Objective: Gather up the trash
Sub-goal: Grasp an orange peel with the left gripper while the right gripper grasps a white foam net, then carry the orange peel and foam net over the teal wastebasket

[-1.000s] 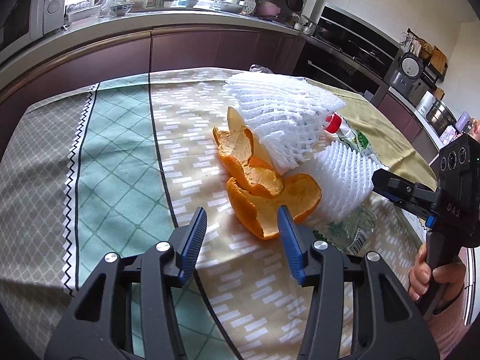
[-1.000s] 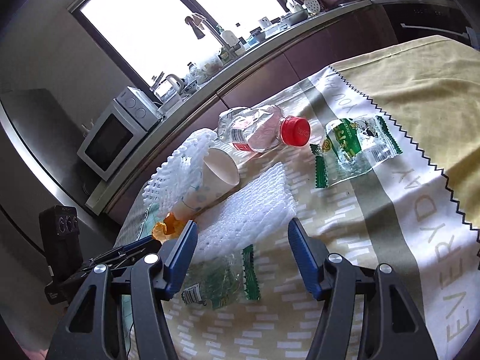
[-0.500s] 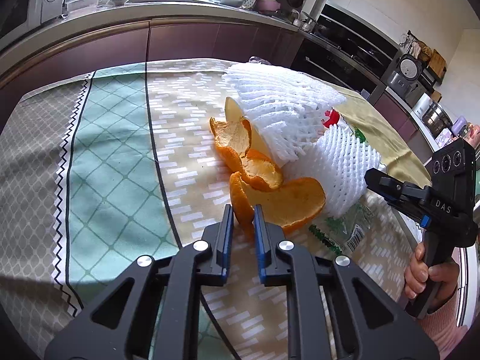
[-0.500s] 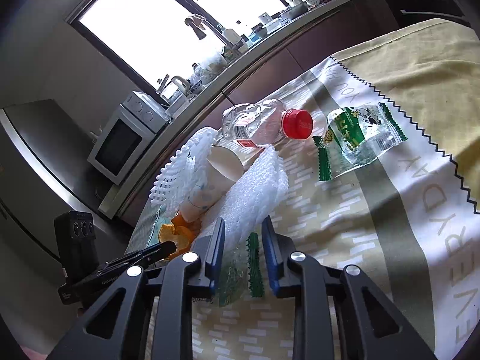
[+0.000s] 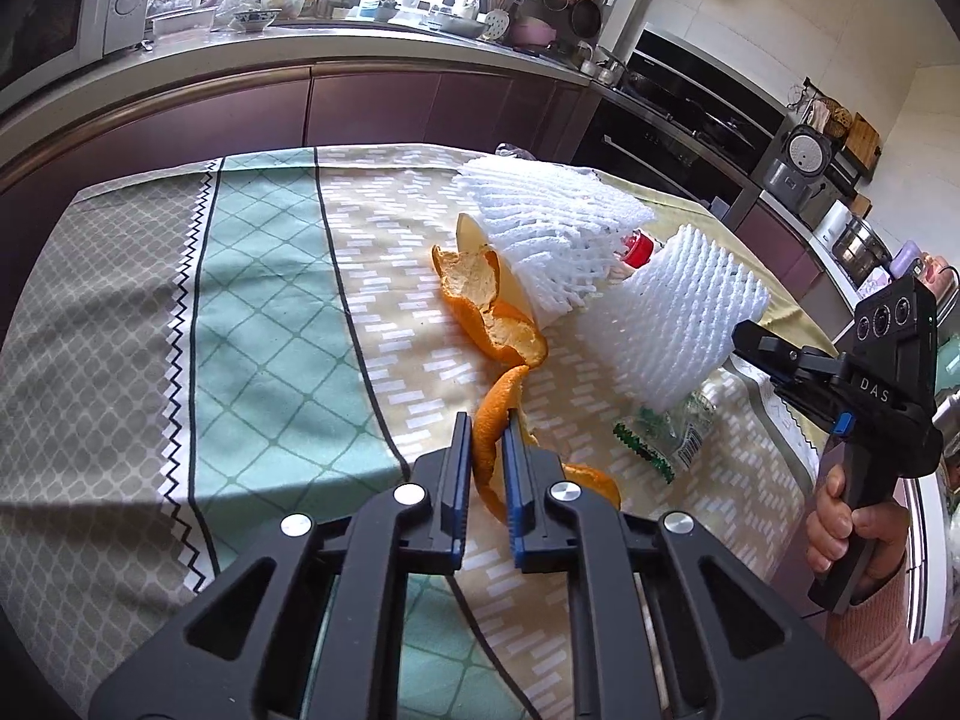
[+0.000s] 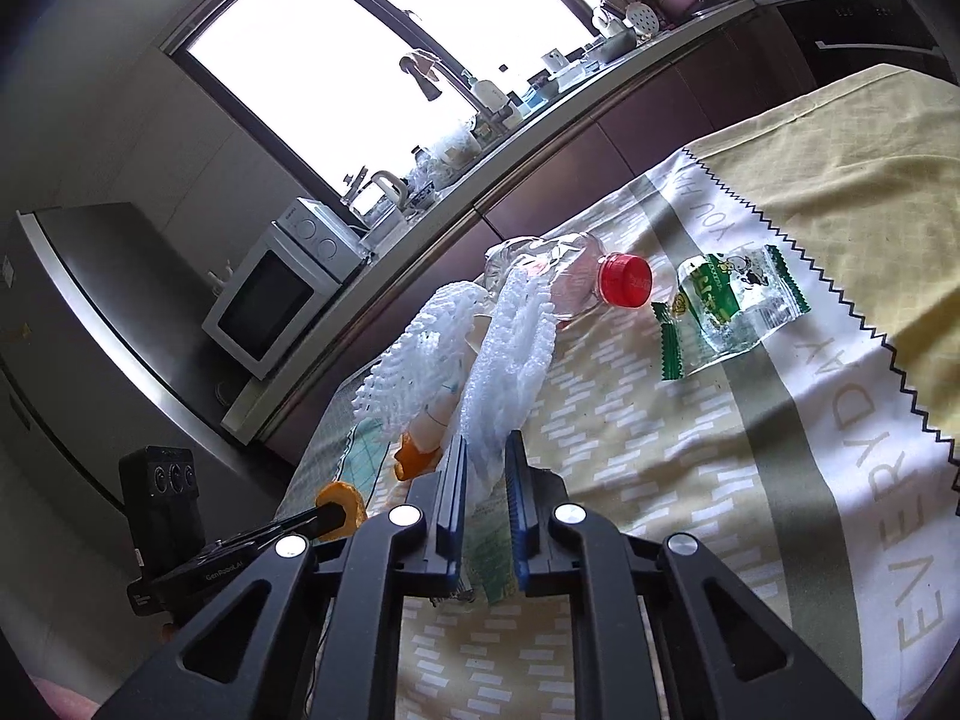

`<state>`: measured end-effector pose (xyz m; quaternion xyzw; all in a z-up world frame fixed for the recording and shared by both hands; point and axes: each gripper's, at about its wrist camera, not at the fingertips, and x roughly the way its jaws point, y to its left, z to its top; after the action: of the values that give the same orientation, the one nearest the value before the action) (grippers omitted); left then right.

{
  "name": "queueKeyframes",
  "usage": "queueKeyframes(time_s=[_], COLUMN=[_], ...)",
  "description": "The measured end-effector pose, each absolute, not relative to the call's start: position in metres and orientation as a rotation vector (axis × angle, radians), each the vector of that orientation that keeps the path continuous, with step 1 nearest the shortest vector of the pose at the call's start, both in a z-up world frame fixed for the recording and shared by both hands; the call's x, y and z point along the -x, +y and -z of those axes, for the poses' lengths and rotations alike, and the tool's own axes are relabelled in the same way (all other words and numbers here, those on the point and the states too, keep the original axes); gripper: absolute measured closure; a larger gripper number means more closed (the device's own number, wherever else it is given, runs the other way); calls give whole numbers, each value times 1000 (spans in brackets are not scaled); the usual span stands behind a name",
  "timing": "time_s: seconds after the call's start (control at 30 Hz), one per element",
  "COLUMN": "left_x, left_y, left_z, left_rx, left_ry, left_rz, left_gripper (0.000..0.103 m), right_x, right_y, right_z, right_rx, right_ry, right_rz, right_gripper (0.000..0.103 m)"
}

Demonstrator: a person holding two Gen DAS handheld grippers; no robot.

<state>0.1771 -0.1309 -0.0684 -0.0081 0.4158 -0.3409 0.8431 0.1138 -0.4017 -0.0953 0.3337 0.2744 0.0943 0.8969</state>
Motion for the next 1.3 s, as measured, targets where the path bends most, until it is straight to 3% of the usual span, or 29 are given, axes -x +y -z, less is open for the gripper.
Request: queueKeyframes(time_s=[0.47, 1.3], left_x=[-151, -125], left_y=[-89, 8], left_z=[45, 8], left_rx=[10, 23], left_ry=[809, 692], left_rz=[678, 509], left_gripper=[93, 93], right_x=[-103, -142], right_y=[-371, -264], right_z=[63, 48], right_rx=[-625, -493], right_ry=[515, 580], right_rz=[-285, -526], right_gripper=[92, 92])
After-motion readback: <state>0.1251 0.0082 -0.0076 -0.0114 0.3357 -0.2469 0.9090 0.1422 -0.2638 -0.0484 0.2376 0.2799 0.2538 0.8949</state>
